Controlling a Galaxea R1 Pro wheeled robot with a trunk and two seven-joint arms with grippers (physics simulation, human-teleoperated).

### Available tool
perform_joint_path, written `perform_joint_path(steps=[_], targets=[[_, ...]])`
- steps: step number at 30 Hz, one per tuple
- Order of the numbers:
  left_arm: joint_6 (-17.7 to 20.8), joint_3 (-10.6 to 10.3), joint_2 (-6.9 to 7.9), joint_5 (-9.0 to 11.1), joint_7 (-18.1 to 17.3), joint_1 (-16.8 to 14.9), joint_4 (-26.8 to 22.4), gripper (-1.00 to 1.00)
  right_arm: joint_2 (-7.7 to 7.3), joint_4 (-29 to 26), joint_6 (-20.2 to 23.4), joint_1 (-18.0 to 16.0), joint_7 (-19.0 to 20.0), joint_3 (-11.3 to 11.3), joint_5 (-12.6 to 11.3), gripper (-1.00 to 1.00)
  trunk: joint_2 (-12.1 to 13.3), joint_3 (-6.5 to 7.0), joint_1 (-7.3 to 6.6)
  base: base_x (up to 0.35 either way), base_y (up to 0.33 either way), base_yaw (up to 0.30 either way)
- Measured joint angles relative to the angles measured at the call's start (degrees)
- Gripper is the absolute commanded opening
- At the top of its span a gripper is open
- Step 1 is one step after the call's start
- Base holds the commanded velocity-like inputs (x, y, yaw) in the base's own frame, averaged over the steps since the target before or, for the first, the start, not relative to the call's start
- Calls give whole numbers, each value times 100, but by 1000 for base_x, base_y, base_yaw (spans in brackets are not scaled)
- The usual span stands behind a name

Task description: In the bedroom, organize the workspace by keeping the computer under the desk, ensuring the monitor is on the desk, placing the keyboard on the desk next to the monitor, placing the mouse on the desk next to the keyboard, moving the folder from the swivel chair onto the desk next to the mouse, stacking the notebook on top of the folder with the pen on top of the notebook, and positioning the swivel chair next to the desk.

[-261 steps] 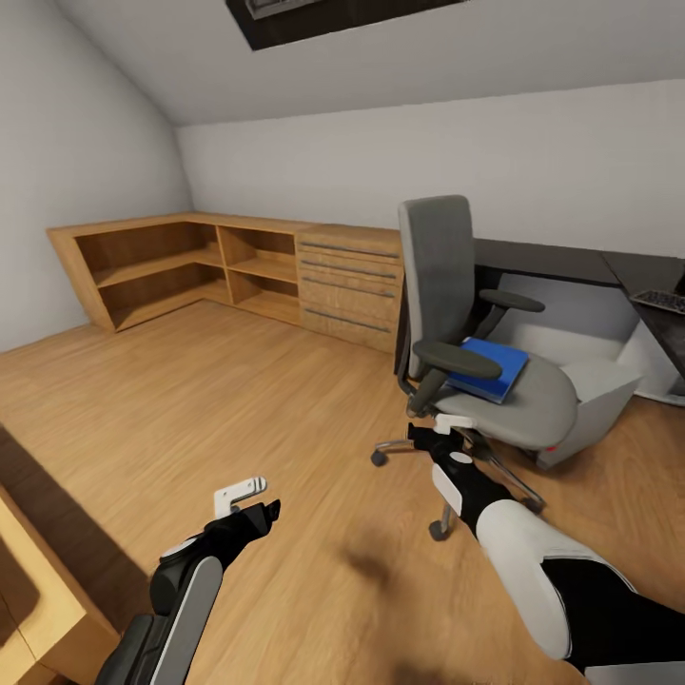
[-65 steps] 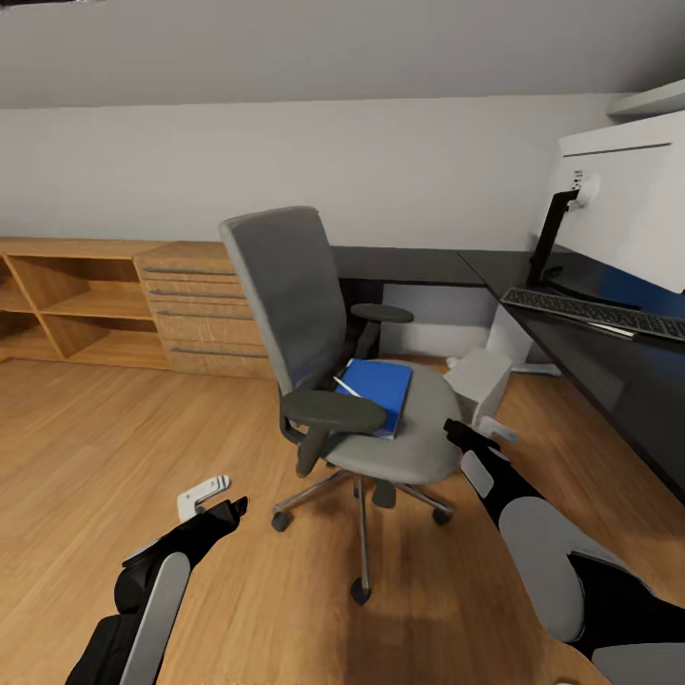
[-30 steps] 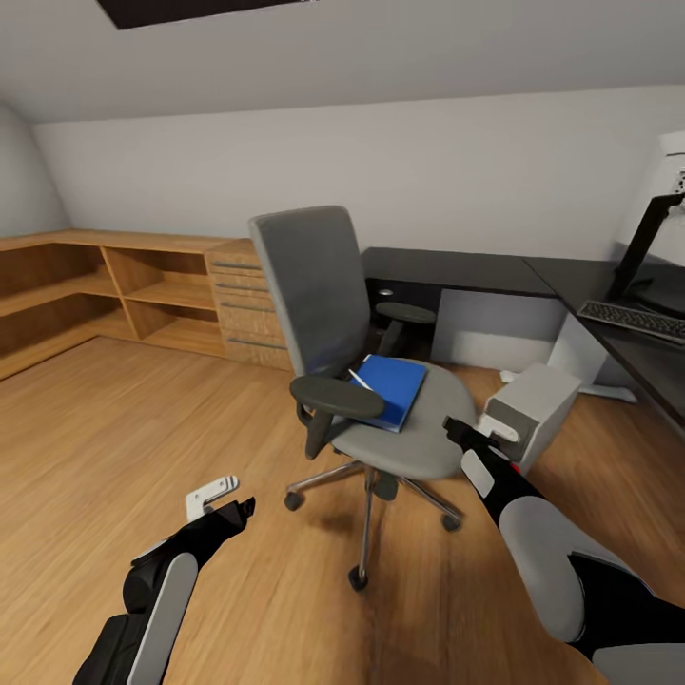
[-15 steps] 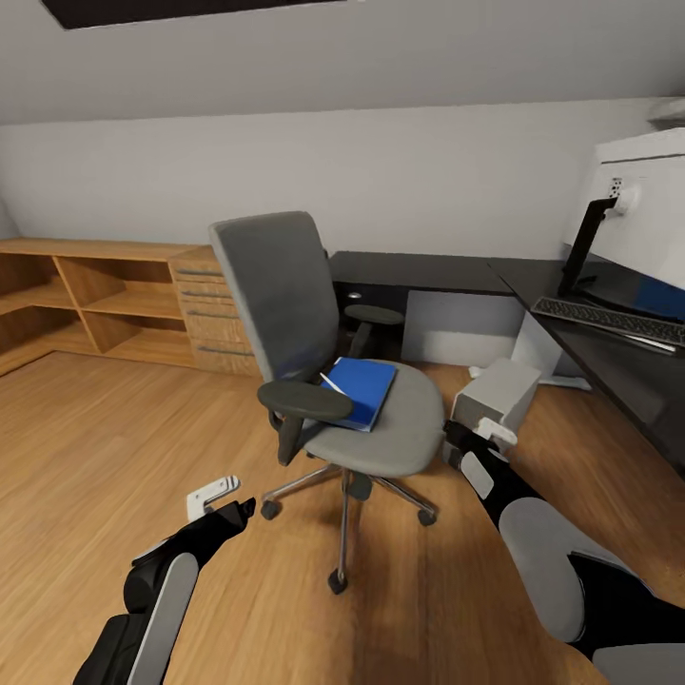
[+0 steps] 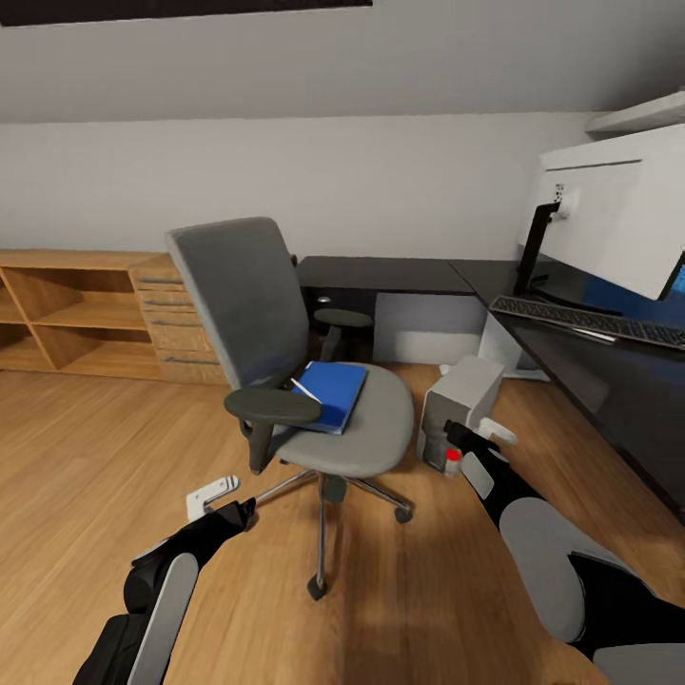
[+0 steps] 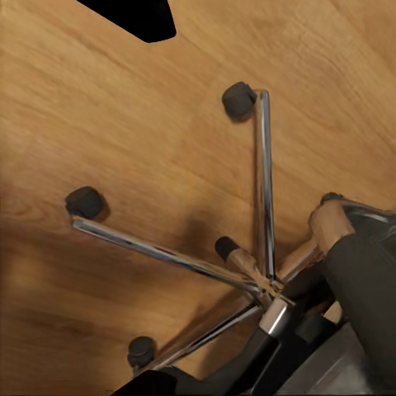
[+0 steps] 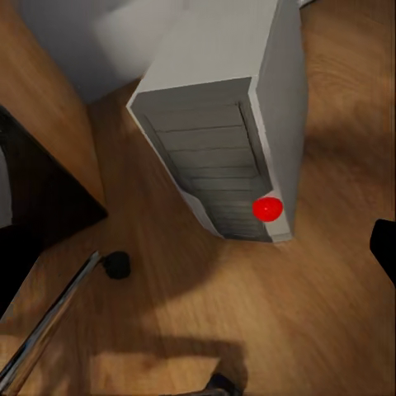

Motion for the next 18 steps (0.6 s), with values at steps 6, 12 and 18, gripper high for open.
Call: perform_joint_path(steps=[6,12,18], targets=[[0,1,0,0,0,0,-1,100,7,1,5,0,0,0,-2,100,0,26,0,0,0,-148],[0,1,1,1,-1,1,-2,100,14,10,5,-1,14,6,9,100,0,32,0,0,0,-28],[0,1,1,-2,-3,1,-2,100,18,12,4,-1,21,8,29,100,0,32,0,0,0,-2]])
